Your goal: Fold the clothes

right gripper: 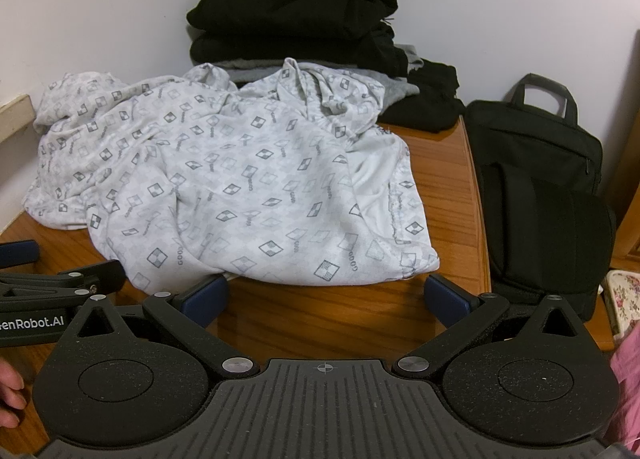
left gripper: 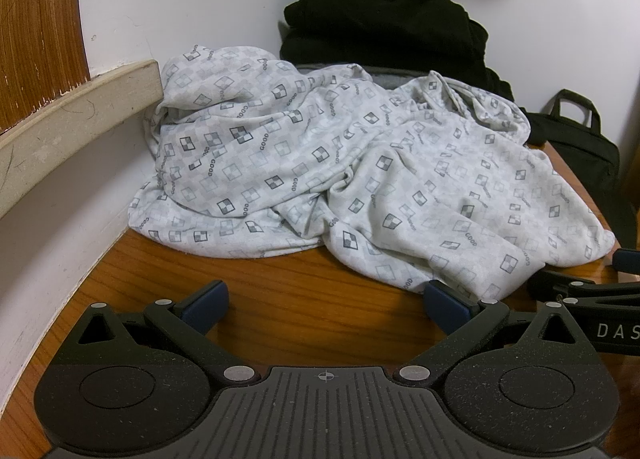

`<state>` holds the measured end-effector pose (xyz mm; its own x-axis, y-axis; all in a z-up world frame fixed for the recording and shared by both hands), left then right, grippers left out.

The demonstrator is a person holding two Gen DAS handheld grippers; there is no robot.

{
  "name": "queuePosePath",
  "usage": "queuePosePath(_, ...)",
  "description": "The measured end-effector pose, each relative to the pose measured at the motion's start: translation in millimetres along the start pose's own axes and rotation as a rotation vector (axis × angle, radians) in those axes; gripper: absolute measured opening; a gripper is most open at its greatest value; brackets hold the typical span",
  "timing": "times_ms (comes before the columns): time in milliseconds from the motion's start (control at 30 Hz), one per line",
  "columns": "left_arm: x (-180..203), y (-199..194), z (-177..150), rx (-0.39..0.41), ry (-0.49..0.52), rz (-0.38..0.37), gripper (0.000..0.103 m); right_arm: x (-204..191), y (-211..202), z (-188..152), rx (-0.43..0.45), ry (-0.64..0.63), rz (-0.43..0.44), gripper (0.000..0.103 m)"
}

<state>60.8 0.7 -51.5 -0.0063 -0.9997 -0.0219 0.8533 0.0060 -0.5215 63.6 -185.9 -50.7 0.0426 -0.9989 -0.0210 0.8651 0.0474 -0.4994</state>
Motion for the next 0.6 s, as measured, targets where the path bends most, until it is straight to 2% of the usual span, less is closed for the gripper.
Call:
queuePosePath(467,0,0,0,0.0,0.001,-0.002,0.103,-12,-6,-9,0.001,0.0,0.004,0.103)
queuePosePath(533,0,0,0,0.001,0.001,-0.002,0.103,-14,-8,-9,0.002,-0.008,0.021,0.103)
queuePosePath(600,1,-2,0,0.003,-0.003,-0.003,0.103,-16,-10,-9,0.0,-0.018,0.098,0.103)
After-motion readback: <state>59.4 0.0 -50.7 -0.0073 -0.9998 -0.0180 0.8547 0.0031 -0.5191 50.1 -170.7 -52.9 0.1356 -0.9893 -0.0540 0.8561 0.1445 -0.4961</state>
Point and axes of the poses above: each gripper's, at about its wrist camera, not at the fingertips, and y roughly the way its jaws point, x to its right, z to its top, the point moved 8 cm from there along y, roughly the way its jaws point, and after that the axes turned 9 degrees about x, right-handed, at the moved point
